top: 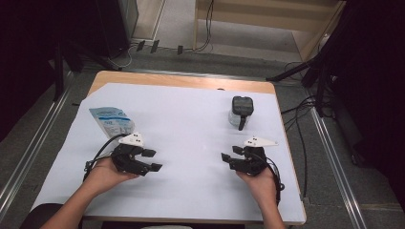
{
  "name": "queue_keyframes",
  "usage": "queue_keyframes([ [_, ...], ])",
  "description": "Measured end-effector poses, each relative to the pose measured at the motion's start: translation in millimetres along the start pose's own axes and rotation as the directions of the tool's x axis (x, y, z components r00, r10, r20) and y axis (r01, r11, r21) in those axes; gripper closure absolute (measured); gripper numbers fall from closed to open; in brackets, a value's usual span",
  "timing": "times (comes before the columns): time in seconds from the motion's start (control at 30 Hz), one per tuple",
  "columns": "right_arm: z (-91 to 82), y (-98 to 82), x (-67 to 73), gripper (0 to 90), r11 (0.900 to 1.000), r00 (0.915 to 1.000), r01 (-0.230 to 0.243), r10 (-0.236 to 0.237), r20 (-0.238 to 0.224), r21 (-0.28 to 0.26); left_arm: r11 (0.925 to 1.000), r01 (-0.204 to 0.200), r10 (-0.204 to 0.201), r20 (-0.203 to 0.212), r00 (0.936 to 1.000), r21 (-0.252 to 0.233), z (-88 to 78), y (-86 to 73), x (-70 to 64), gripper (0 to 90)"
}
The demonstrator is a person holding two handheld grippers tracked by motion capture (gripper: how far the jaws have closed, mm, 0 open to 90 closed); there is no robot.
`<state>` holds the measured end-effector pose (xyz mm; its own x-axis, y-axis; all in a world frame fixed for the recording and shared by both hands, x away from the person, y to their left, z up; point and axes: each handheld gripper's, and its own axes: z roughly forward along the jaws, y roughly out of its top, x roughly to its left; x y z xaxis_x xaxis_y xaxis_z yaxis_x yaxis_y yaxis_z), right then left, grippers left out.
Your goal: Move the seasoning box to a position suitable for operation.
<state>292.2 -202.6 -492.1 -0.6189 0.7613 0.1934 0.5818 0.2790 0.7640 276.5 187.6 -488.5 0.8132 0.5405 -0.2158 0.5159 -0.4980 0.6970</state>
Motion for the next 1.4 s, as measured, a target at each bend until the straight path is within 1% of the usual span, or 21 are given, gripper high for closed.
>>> queue_keyframes([
  [0.03, 0.4, -0.3, -1.6, 42.1, 1.000, 1.0000, -0.003, 0.003, 0.008, -0.003, 0.9999, 0.010, -0.010, 0.006, 0.9999, -0.004, 0.0, 0.0, 0.7, 37.9],
  [0.13, 0.5, 0.0, -3.1, 41.5, 1.000, 0.9999, -0.009, 0.009, 0.011, -0.004, 0.9999, 0.013, -0.013, 0.005, 0.9999, -0.004, -0.1, 0.1, 2.1, 38.0],
  [0.37, -4.2, 1.4, -5.8, 41.1, 1.000, 0.9994, -0.021, 0.022, 0.027, -0.017, 0.9995, 0.023, -0.023, -0.023, 0.9995, -0.022, -2.6, 1.7, 3.4, 38.1],
  [0.47, -7.6, 1.8, -6.5, 40.6, 1.000, 0.9990, -0.019, 0.020, 0.040, -0.023, 0.9993, 0.026, -0.026, -0.014, 0.9996, -0.027, -3.1, 1.6, 2.2, 38.2],
  [0.57, -12.4, 6.7, -10.7, 39.4, 0.999, 0.9988, -0.007, 0.009, 0.048, -0.042, 0.9998, 0.018, -0.018, -0.009, 0.9998, 0.004, 0.4, -1.0, 2.1, 39.5],
  [0.63, -12.8, 8.3, -11.9, 39.3, 0.999, 0.9987, -0.005, 0.007, 0.050, -0.044, 0.9998, 0.020, -0.020, 0.001, 0.9998, 0.006, 0.3, -2.0, 2.1, 41.1],
  [0.67, -13.8, 13.2, -17.3, 38.7, 0.999, 0.9980, -0.005, 0.009, 0.063, -0.048, 0.9995, 0.031, -0.031, 0.016, 0.9994, -0.007, -0.4, -5.0, 0.5, 41.0],
  [0.7, -13.8, 13.2, -17.3, 38.7, 0.999, 0.9980, -0.005, 0.009, 0.063, -0.048, 0.9995, 0.031, -0.031, 0.016, 0.9994, -0.007, -0.4, -5.0, 0.5, 41.0],
  [0.8, -14.8, 17.1, -22.9, 37.8, 0.998, 0.9958, -0.021, 0.026, 0.088, -0.061, 0.9998, 0.015, -0.015, 0.020, 0.9997, 0.014, -1.1, -7.0, -3.4, 40.7],
  [0.83, -14.5, 17.0, -23.6, 37.3, 0.998, 0.9954, -0.027, 0.033, 0.090, -0.060, 1.0000, 0.003, -0.003, 0.017, 0.9998, 0.006, -2.0, -6.6, -5.7, 40.7],
  [0.87, -13.2, 16.0, -24.4, 36.4, 0.999, 0.9949, -0.022, 0.026, 0.097, -0.039, 0.9998, -0.004, 0.004, 0.023, 0.9997, -0.020, -4.1, -5.1, -8.0, 40.8],
  [0.9, -13.2, 15.8, -24.6, 36.3, 0.999, 0.9952, -0.017, 0.020, 0.096, -0.029, 0.9998, -0.004, 0.004, 0.023, 0.9997, -0.020, -4.1, -5.1, -8.0, 40.8],
  [0.93, -13.7, 16.1, -24.8, 35.8, 1.000, 0.9953, -0.010, 0.011, 0.096, -0.019, 0.9989, 0.002, -0.001, 0.030, 0.9995, -0.046, -6.2, -3.9, -9.0, 40.6],
  [1.0, -15.1, 17.8, -27.4, 34.8, 1.000, 0.9957, -0.002, 0.003, 0.092, -0.019, 0.9981, 0.025, -0.023, 0.032, 0.9992, -0.056, -6.3, -3.4, -8.3, 40.6],
  [1.1, -16.2, 20.5, -30.2, 33.6, 0.999, 0.9956, -0.022, 0.024, 0.091, -0.033, 0.9984, 0.024, -0.022, 0.032, 0.9992, -0.052, -5.0, -3.3, -7.7, 40.5],
  [1.17, -16.0, 26.8, -31.4, 32.3, 0.998, 0.9936, -0.047, 0.049, 0.102, -0.030, 0.9993, 0.026, -0.026, 0.021, 0.9995, -0.026, -3.8, -3.3, -8.4, 40.4],
  [1.2, -16.0, 26.8, -31.4, 32.3, 0.998, 0.9936, -0.047, 0.049, 0.102, -0.030, 0.9993, 0.026, -0.026, 0.021, 0.9995, -0.026, -3.8, -3.3, -8.4, 40.4],
  [1.23, -17.4, 32.2, -29.8, 32.2, 0.997, 0.9915, -0.068, 0.071, 0.109, -0.028, 0.9991, 0.038, -0.037, 0.043, 0.9984, -0.022, -3.2, -3.6, -10.7, 40.4],
  [1.3, -18.2, 34.7, -29.6, 32.2, 0.997, 0.9924, -0.068, 0.072, 0.099, -0.042, 0.9994, 0.030, -0.029, 0.046, 0.9985, -0.017, -3.5, -3.7, -12.6, 39.9],
  [1.37, -18.6, 42.7, -30.0, 30.2, 0.994, 0.9940, -0.079, 0.084, 0.070, -0.069, 0.9998, 0.009, -0.009, 0.044, 0.9990, -0.019, -4.6, -4.9, -16.3, 39.5],
  [1.4, -17.6, 45.4, -30.7, 28.8, 0.995, 0.9938, -0.073, 0.078, 0.079, -0.068, 0.9998, 0.008, -0.007, 0.043, 0.9990, -0.018, -5.0, -5.1, -15.8, 39.5],
])
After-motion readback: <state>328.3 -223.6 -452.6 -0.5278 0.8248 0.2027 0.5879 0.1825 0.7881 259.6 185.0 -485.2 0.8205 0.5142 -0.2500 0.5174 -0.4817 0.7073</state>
